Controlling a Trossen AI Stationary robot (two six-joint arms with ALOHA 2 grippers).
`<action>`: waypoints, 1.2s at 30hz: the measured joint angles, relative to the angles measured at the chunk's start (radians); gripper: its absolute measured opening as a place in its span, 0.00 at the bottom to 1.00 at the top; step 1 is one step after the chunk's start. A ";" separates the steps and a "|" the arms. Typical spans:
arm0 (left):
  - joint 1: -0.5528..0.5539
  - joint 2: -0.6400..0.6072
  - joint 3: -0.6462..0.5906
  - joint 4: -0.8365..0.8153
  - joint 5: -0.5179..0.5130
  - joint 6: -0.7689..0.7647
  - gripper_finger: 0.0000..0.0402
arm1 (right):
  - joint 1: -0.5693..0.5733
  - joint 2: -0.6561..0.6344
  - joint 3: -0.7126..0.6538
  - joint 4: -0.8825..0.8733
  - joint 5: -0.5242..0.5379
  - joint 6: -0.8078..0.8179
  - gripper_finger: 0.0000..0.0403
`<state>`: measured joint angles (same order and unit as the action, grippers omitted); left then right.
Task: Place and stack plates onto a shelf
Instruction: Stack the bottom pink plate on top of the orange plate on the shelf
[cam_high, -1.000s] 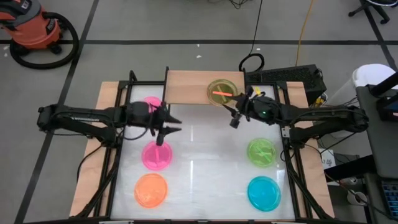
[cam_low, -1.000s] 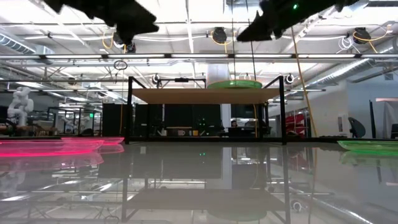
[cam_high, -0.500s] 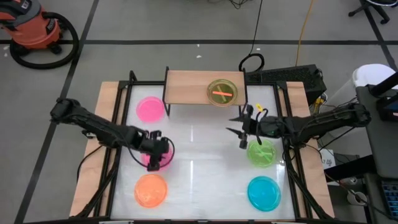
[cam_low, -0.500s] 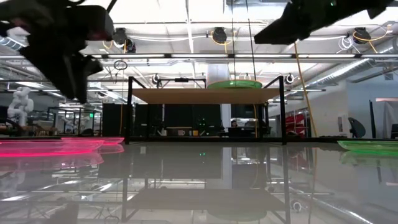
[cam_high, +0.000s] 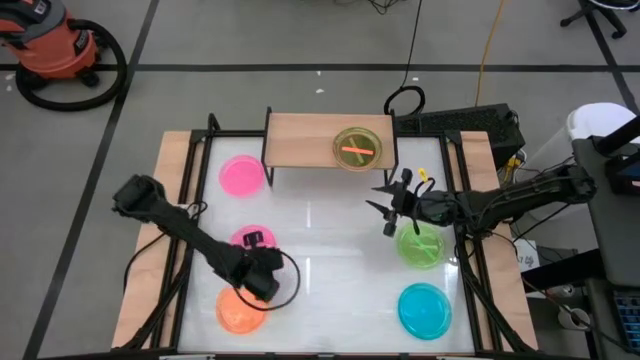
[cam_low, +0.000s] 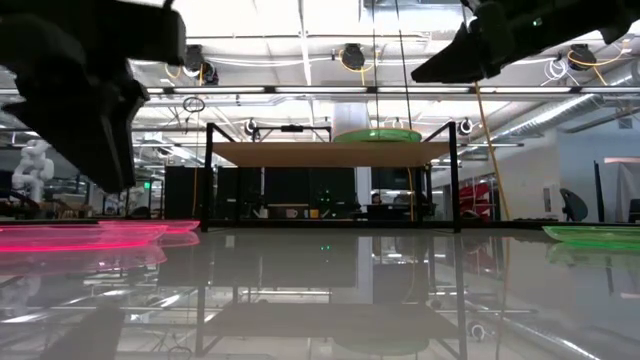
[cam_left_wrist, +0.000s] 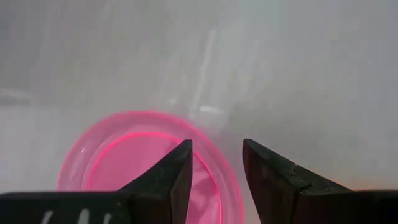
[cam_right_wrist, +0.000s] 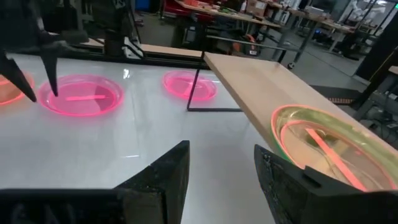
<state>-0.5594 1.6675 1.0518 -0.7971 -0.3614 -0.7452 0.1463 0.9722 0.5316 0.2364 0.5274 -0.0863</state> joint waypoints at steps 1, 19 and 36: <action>0.001 0.028 0.022 -0.028 0.000 -0.018 0.37 | 0.000 0.000 0.000 0.000 0.000 0.007 0.41; 0.054 0.212 0.134 -0.199 0.084 -0.225 0.37 | 0.006 0.000 0.000 -0.002 0.002 0.041 0.41; 0.066 0.221 0.134 -0.266 0.092 -0.263 0.20 | 0.006 0.000 0.000 -0.005 0.001 0.041 0.41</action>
<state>-0.4938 1.8881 1.1854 -1.0627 -0.2699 -1.0084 0.1528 0.9722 0.5316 0.2314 0.5285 -0.0456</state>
